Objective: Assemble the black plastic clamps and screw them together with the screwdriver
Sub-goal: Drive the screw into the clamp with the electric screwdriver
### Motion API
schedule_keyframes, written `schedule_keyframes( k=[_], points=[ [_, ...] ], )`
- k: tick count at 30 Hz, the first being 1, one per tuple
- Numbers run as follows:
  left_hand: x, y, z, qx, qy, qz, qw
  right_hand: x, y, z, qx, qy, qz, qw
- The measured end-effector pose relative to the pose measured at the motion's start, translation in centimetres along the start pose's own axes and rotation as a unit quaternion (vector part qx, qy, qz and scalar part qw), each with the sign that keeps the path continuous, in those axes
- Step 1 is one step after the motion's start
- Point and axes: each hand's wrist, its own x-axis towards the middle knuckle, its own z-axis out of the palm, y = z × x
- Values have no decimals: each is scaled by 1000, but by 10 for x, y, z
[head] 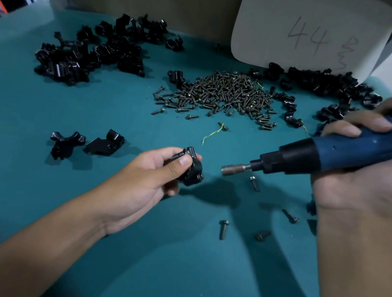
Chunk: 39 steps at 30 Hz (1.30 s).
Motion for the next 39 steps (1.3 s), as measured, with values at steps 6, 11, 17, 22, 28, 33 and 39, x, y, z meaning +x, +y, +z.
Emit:
schedule_keyframes(
  k=[6, 11, 17, 22, 28, 33, 39],
  points=[
    [-1, -2, 5, 11, -3, 5, 1000, -15, 24, 5, -63, 21, -15, 998],
    [-2, 0, 4, -10, -1, -4, 1000, -16, 26, 4, -63, 2, 1, 998],
    [-5, 0, 6, -18, -17, -20, 999, -16, 22, 7, -69, -37, 19, 997],
    [-6, -1, 5, 19, -29, -43, 998, -22, 24, 12, -107, -87, 20, 990],
    [-3, 2, 1, -43, -36, -37, 998, -29, 27, 18, -83, -94, -32, 992],
    [-3, 0, 0, -29, -41, -24, 998, -27, 26, 14, -89, -60, -27, 994],
    [-3, -3, -1, 24, -49, -23, 998, -15, 21, 1, -61, -45, 18, 997]
  ],
)
